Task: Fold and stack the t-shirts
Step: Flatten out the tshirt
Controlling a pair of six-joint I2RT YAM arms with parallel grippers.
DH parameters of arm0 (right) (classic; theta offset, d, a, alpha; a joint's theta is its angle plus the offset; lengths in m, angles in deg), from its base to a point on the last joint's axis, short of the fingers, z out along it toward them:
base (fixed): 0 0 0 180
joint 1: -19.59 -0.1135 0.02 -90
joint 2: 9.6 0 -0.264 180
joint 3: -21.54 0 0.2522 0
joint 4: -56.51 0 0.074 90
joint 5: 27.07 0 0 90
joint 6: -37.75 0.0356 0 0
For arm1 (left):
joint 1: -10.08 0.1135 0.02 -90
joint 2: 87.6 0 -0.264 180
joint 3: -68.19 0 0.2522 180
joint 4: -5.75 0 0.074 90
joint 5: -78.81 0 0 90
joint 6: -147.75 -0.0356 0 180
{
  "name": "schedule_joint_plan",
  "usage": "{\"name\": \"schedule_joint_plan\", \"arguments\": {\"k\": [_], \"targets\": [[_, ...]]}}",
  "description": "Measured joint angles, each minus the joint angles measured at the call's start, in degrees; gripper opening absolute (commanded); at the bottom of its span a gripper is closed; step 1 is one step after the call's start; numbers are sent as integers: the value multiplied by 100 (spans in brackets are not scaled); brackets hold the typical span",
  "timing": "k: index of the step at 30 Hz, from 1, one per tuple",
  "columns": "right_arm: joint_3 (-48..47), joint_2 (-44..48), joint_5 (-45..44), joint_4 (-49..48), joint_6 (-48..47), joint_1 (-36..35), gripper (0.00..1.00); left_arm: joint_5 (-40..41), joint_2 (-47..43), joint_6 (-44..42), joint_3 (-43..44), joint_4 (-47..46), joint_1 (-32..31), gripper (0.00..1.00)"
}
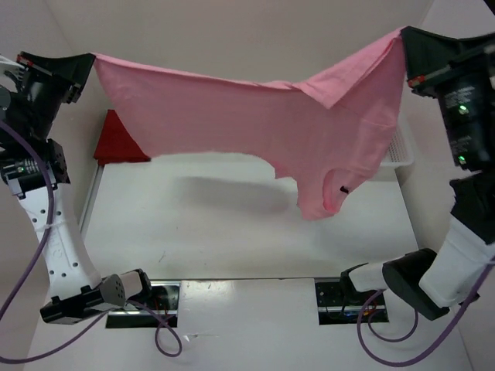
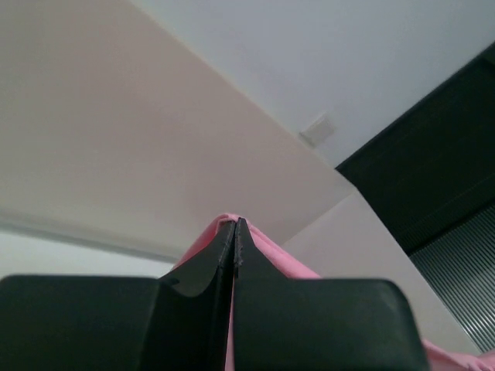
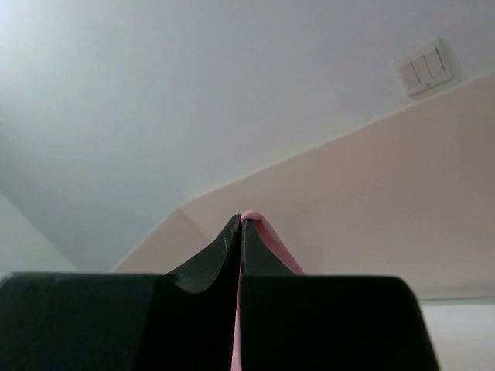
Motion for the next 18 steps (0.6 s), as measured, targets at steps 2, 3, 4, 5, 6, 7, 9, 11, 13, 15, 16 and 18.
{"name": "schedule_joint_plan", "arguments": {"k": [2,3,4,5,6,7,9,11,13,15,16,18], "targets": [[426,-72,-17,-181,-136,-2,0,17,-17,-31,-424,-74,0,0],[498,-205,-31,-205,-195,0,0,26,33,-42,-623,-74,-7,0],[490,-439,-39,-219,-251,0,0,33,142,-59,-817,-79,-15,0],[415,-748,-22,-278,-321,-2,0,44,299,-76,-960,-66,-20,0],[302,-1126,0,-297,-378,4,0,68,525,-85,-1049,-63,-31,0],[190,-1532,55,-319,-435,35,0,94,791,-92,-1115,-74,-48,0],[105,-2249,256,-400,-461,162,0,166,1349,-96,-1231,-31,-87,0],[114,-2944,409,-380,-455,313,0,238,1847,-96,-1241,42,-129,0],[87,-3598,522,-299,-426,472,0,264,2188,-96,-1215,74,-177,0],[-33,-4052,605,-199,-369,549,0,262,2413,-94,-1091,98,-214,0],[-63,-4197,658,-179,-317,573,0,258,2494,-83,-957,129,-227,0],[-79,-4240,754,-186,-214,614,0,254,2581,-72,-581,170,-264,0]]}}
